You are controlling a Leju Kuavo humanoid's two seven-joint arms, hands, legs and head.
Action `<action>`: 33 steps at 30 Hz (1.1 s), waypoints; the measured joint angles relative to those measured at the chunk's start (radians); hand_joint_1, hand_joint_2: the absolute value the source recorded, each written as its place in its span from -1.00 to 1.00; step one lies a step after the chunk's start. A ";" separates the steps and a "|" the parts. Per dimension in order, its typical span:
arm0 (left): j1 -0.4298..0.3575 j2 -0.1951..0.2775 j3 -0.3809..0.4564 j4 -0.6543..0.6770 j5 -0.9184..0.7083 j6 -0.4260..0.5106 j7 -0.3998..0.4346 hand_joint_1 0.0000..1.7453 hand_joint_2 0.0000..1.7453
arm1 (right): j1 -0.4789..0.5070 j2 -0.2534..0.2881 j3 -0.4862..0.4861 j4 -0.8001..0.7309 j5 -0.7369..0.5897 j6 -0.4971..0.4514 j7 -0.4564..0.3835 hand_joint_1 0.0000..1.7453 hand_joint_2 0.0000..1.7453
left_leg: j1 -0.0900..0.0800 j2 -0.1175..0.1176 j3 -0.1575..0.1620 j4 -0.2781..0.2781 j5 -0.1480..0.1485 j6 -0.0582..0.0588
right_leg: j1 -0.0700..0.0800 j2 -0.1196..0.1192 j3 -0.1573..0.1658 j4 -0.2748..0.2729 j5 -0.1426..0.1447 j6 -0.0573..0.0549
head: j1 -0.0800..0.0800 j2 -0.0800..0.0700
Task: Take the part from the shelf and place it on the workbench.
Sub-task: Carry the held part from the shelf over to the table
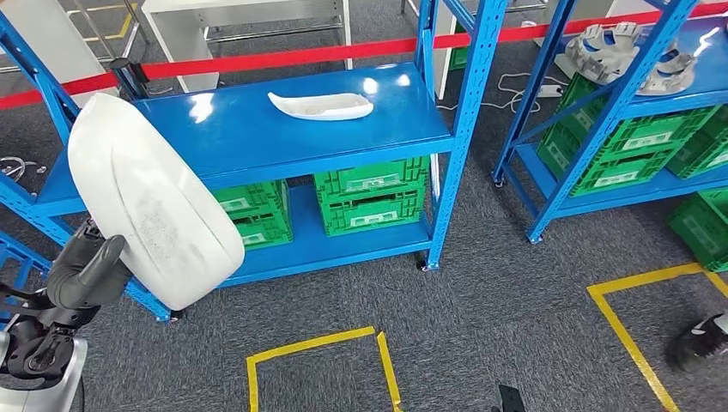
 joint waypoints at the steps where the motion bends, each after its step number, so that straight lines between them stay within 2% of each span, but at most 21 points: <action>1: 0.001 0.002 0.001 -0.001 0.002 0.000 0.000 1.00 1.00 | 0.000 0.000 0.000 0.000 0.001 0.001 0.000 -1.00 -1.00 | 0.001 0.000 0.033 -0.019 0.027 0.001 | 0.000 0.000 -0.018 0.001 0.013 0.002 | 0.000 0.000; 2: 0.001 0.003 0.002 -0.003 0.005 0.000 0.001 1.00 1.00 | -0.001 0.000 0.000 0.000 0.002 0.002 0.000 -1.00 -1.00 | 0.001 0.000 0.085 -0.073 0.048 0.003 | 0.000 -0.001 -0.033 0.003 0.026 0.005 | 0.000 0.000; 4: 0.002 0.005 0.004 -0.012 0.008 0.001 0.001 1.00 1.00 | -0.002 0.000 0.000 0.000 0.004 0.004 0.000 -1.00 -1.00 | -0.002 -0.002 0.203 -0.225 0.035 0.014 | 0.002 0.000 -0.051 0.005 0.048 0.014 | 0.001 0.000; 6: 0.003 0.007 0.006 -0.020 0.009 0.001 0.000 1.00 1.00 | -0.002 0.000 0.000 0.000 0.007 0.005 0.000 -1.00 -1.00 | -0.009 -0.004 0.252 -0.310 0.009 0.030 | 0.001 0.000 -0.053 0.000 0.070 0.027 | 0.002 0.000; 8: 0.005 0.007 0.007 -0.021 0.010 0.001 0.000 1.00 1.00 | 0.000 0.000 0.000 0.000 0.008 0.005 0.000 -1.00 -1.00 | -0.011 -0.002 0.237 -0.318 0.025 0.048 | -0.002 0.001 -0.056 -0.007 0.085 0.042 | -0.001 0.000; 9: 0.005 0.007 0.007 -0.022 0.010 0.001 0.000 1.00 1.00 | 0.001 0.000 0.000 0.000 0.009 0.005 0.001 -1.00 -1.00 | -0.009 0.000 0.226 -0.318 0.039 0.058 | -0.003 0.003 -0.064 0.003 0.068 0.047 | -0.002 0.000; 10: 0.006 0.007 0.007 -0.023 0.010 0.001 0.000 1.00 1.00 | 0.002 0.000 0.000 0.000 0.009 0.005 0.001 -1.00 -1.00 | -0.007 0.002 0.212 -0.320 0.054 0.066 | -0.003 0.004 -0.076 0.031 0.029 0.052 | 0.000 0.000; 12: 0.008 0.007 0.007 -0.024 0.010 0.001 0.001 1.00 1.00 | 0.002 0.000 0.000 0.000 0.009 0.006 0.003 -1.00 -1.00 | -0.006 0.003 0.180 -0.320 0.084 0.076 | -0.005 0.006 -0.107 0.144 -0.086 0.057 | 0.004 0.000; 13: 0.010 0.007 0.007 -0.024 0.010 0.001 0.001 1.00 1.00 | 0.001 0.000 0.000 0.000 0.009 0.007 0.003 -1.00 -1.00 | -0.007 0.004 0.163 -0.318 0.098 0.076 | -0.005 0.006 -0.119 0.211 -0.125 0.060 | 0.006 0.000; 14: 0.013 0.007 0.007 -0.024 0.010 0.002 0.001 1.00 1.00 | 0.001 0.000 0.000 0.000 0.009 0.007 0.003 -1.00 -1.00 | -0.007 0.004 0.144 -0.315 0.112 0.075 | -0.005 0.006 -0.121 0.264 -0.138 0.062 | 0.008 0.000; 15: 0.015 0.007 0.007 -0.024 0.010 0.002 0.001 1.00 1.00 | 0.001 -0.001 0.000 0.000 0.009 0.007 0.003 -1.00 -1.00 | -0.007 0.004 0.124 -0.311 0.125 0.073 | -0.005 0.006 -0.111 0.291 -0.127 0.063 | 0.009 0.000; 17: 0.017 0.007 0.007 -0.024 0.010 0.002 0.001 1.00 1.00 | 0.000 -0.002 0.000 0.000 0.009 0.007 0.003 -1.00 -1.00 | -0.006 0.004 0.084 -0.297 0.146 0.067 | -0.006 0.006 -0.037 0.240 -0.079 0.061 | 0.010 0.000; 19: 0.017 0.007 0.007 -0.027 0.010 0.002 0.001 1.00 1.00 | -0.003 -0.002 0.000 0.000 0.009 0.007 0.003 -1.00 -1.00 | -0.007 0.004 0.054 -0.280 0.161 0.057 | -0.004 0.007 0.072 0.102 -0.091 0.054 | 0.014 0.000; 21: 0.017 0.008 0.009 -0.031 0.010 0.002 0.000 1.00 1.00 | -0.005 -0.002 0.000 0.000 0.009 0.007 0.003 -1.00 -1.00 | -0.009 0.005 0.043 -0.273 0.174 0.045 | 0.000 0.009 0.120 0.018 -0.123 0.043 | 0.015 0.000; 24: 0.018 0.009 0.011 -0.032 0.010 0.002 0.000 1.00 1.00 | -0.005 -0.001 0.000 0.000 0.009 0.007 0.004 -1.00 -1.00 | -0.006 0.004 0.037 -0.276 0.181 0.026 | 0.000 0.006 0.103 0.007 -0.102 0.022 | 0.013 0.000; 26: 0.019 0.009 0.012 -0.031 0.010 0.002 0.002 1.00 1.00 | -0.005 -0.002 -0.001 0.000 0.008 0.005 0.004 -1.00 -1.00 | -0.002 0.002 0.018 -0.225 0.108 0.015 | -0.003 0.002 0.081 0.002 -0.075 0.008 | 0.007 0.000; 28: 0.021 0.008 0.012 -0.030 0.009 0.002 0.004 1.00 1.00 | -0.005 -0.002 -0.001 0.000 0.004 0.001 0.006 -1.00 -1.00 | 0.000 0.001 -0.006 -0.107 0.002 0.006 | -0.003 0.000 0.052 0.003 -0.049 0.003 | 0.001 0.000; 29: 0.022 0.007 0.012 -0.029 0.009 0.002 0.005 1.00 1.00 | -0.004 -0.002 -0.002 0.000 0.003 -0.001 0.007 -1.00 -1.00 | 0.001 0.001 -0.012 -0.047 -0.025 0.003 | -0.003 0.000 0.037 0.004 -0.036 0.004 | -0.002 0.000; 30: 0.024 0.007 0.011 -0.028 0.009 0.002 0.007 1.00 1.00 | -0.004 -0.002 -0.002 0.000 0.002 -0.002 0.007 -1.00 -1.00 | 0.001 0.001 -0.007 -0.010 -0.026 0.002 | -0.003 0.000 0.021 0.005 -0.023 0.005 | -0.002 0.000; 31: 0.024 0.006 0.011 -0.027 0.008 0.002 0.008 1.00 1.00 | -0.004 -0.001 -0.002 0.000 0.002 -0.003 0.007 -1.00 -1.00 | 0.001 0.001 0.013 -0.004 -0.007 0.003 | -0.003 0.000 0.004 0.006 -0.011 0.006 | -0.003 0.000; 33: 0.024 0.006 0.011 -0.029 0.009 0.002 0.011 1.00 1.00 | -0.004 -0.001 -0.002 0.000 0.002 -0.003 0.007 -1.00 -1.00 | 0.001 0.001 0.103 -0.097 0.038 0.009 | -0.003 0.000 -0.024 0.009 0.011 0.011 | -0.003 0.000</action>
